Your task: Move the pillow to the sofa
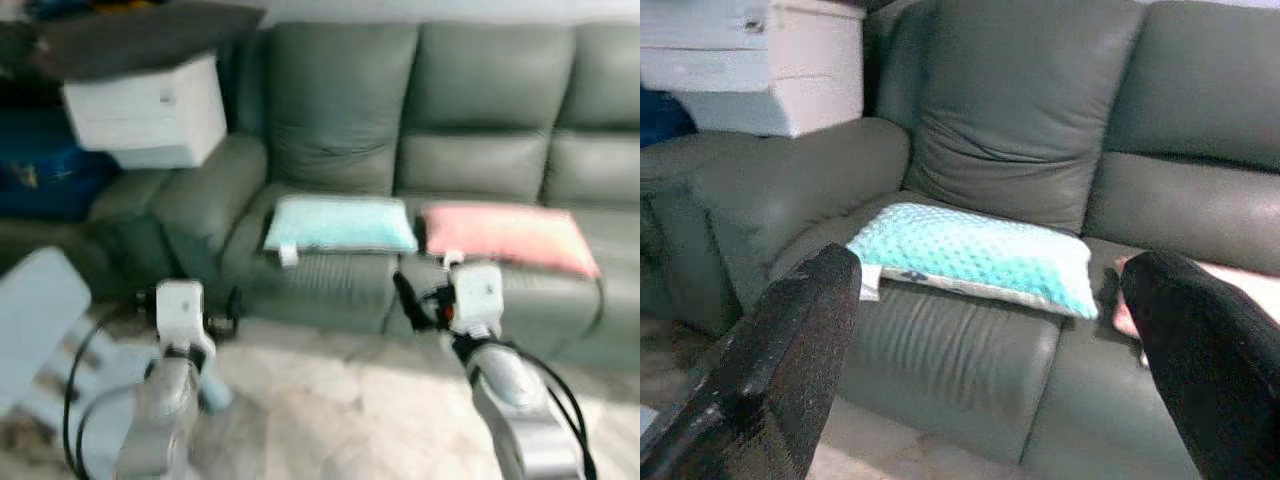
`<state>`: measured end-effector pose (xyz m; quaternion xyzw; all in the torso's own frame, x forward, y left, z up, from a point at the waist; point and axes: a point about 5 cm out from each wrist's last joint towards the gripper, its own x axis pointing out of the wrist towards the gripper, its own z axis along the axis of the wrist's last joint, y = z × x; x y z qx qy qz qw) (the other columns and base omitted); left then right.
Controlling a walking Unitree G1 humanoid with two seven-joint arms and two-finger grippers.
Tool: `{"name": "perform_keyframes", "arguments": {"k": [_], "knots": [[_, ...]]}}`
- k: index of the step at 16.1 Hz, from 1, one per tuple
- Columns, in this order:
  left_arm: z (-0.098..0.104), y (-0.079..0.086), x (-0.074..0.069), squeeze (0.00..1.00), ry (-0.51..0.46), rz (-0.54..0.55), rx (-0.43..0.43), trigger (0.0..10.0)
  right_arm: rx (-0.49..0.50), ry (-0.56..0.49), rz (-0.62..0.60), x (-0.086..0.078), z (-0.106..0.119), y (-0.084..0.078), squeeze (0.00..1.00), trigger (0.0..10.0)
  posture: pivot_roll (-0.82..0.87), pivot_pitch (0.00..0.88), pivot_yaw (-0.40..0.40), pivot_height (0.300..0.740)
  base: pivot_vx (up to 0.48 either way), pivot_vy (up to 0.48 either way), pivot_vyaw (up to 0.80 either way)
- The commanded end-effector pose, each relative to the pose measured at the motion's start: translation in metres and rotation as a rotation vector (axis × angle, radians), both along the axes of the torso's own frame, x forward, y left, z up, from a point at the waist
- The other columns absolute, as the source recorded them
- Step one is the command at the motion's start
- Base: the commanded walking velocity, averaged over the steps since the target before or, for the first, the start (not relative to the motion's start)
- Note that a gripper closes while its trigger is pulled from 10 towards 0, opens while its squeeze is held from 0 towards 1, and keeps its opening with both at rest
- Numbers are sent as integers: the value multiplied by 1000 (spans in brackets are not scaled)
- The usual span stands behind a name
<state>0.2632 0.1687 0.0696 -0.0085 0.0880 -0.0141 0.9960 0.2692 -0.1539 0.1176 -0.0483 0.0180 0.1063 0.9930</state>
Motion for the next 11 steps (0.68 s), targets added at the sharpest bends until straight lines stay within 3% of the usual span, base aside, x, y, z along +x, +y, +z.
{"name": "perform_keyframes", "arguments": {"k": [1,3,7,11], "knots": [[8,0,8,0,-31,-4,14,10000,5,-11,-8,1,3,-2,0,10000,-139,0,25,740,0,0,0],[9,2,12,0,-45,-17,28,10000,13,3,-17,3,3,-2,0,10000,-142,0,25,740,0,0,-200],[16,22,28,0,-62,35,18,10000,5,4,-19,5,3,-5,0,10000,-149,0,23,740,0,0,-800],[14,11,29,0,-75,-7,-21,10000,-1,2,-22,8,5,-7,0,10000,-157,0,21,740,0,0,-800]]}}
